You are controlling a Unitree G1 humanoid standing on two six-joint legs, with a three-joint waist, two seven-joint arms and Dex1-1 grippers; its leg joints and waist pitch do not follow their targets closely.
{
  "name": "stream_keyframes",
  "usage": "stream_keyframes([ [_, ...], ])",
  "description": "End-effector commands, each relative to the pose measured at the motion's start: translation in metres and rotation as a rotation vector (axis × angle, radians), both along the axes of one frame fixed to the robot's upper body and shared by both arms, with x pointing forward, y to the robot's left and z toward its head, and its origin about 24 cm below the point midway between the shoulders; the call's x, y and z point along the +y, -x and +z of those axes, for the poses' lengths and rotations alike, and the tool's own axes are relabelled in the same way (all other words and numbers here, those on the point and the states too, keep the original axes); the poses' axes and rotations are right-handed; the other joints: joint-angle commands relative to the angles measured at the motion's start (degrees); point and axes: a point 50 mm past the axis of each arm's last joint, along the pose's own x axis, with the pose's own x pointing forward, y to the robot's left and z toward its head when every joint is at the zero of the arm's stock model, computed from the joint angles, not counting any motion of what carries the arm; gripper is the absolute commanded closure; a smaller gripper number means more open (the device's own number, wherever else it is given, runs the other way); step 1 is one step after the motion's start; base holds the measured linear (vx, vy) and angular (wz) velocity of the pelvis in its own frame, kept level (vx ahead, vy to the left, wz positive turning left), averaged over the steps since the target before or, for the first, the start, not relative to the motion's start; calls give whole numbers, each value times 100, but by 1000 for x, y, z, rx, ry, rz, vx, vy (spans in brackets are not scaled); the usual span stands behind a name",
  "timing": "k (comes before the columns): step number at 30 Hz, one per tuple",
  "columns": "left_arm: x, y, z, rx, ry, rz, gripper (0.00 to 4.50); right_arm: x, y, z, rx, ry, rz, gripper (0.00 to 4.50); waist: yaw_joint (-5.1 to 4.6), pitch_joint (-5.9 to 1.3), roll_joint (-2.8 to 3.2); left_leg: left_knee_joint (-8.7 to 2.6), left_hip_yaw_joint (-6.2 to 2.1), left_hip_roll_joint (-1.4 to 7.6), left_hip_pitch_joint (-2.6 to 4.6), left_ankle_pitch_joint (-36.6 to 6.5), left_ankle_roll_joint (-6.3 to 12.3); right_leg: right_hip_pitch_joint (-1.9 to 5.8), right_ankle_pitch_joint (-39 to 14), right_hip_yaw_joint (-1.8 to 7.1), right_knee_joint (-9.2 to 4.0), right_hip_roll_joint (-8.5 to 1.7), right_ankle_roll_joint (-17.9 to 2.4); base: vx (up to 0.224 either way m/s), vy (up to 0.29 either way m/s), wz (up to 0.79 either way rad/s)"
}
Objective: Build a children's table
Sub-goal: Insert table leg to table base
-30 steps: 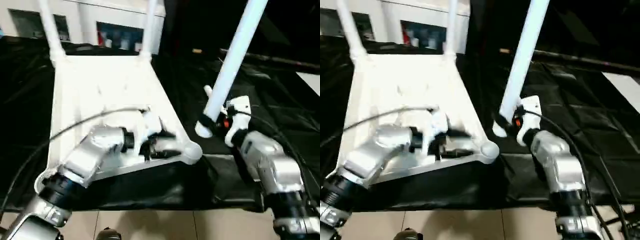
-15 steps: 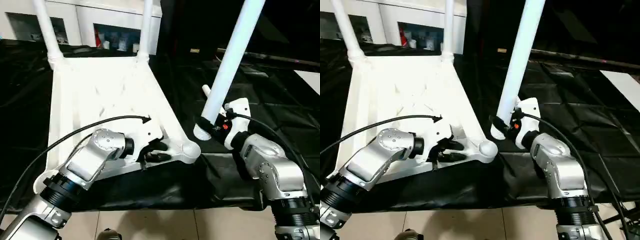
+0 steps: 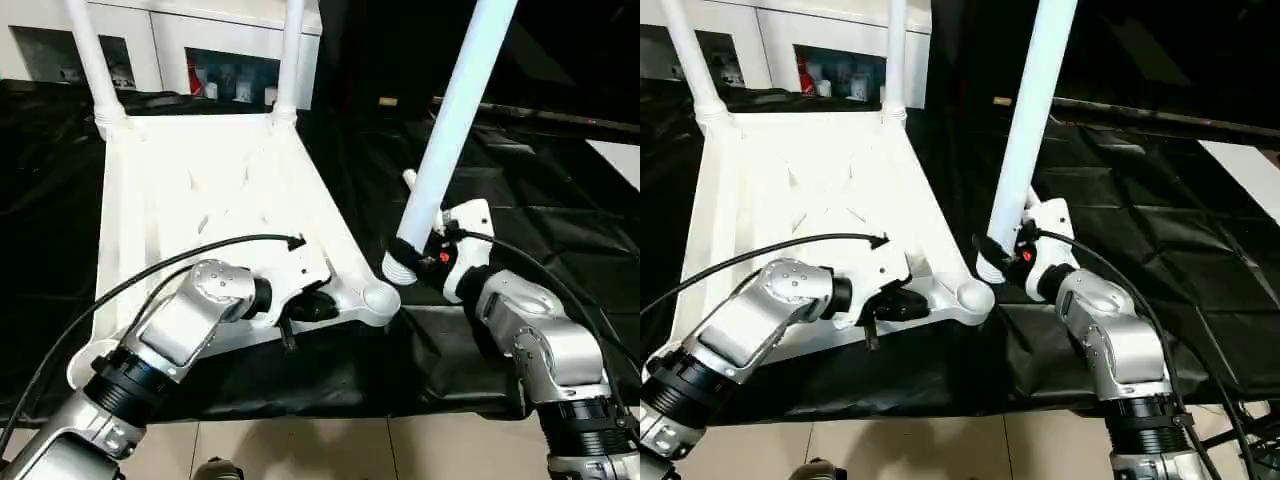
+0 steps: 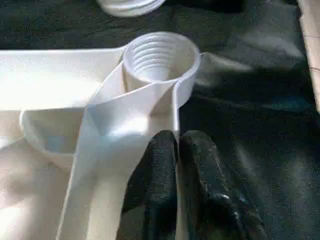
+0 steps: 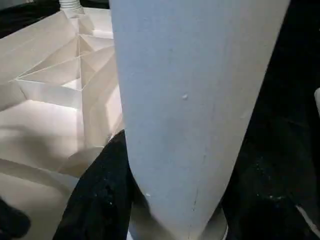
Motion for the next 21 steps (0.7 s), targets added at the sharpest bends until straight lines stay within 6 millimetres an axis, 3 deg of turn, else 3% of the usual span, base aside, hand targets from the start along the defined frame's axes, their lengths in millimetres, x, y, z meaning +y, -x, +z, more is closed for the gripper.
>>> stream_keyframes([
  [1,-3,2,4,-3,4,-17,434,-4,0,4,-11,17,-11,257,3,-402,167,-421,-100,163,162,-1419,-440,174,-1061,274,-492,-353,-840,0,0,0],
  [3,-3,2,3,-6,-7,-17,434,-4,0,4,-11,17,-11,257,3,-407,161,-420,-99,161,152,-1324,-425,188,-923,274,-478,-350,-855,0,0,0],
  [6,-4,0,2,17,-1,5,400,-4,-1,4,-12,17,-12,257,1,-411,166,-412,-92,155,153,-1252,-419,194,-751,274,-462,-339,-898,0,0,0],
  [11,-5,-3,3,-17,-20,21,365,-4,0,4,-10,17,-11,257,-1,-401,177,-420,-97,159,156,-1377,-418,197,-938,277,-489,-350,-870,0,0,0],
  [21,1,-3,-5,-30,-83,25,359,-2,0,3,-12,18,-3,257,-1,-399,203,-430,-110,162,160,-1475,-439,186,-1042,274,-500,-352,-854,0,0,0],
])
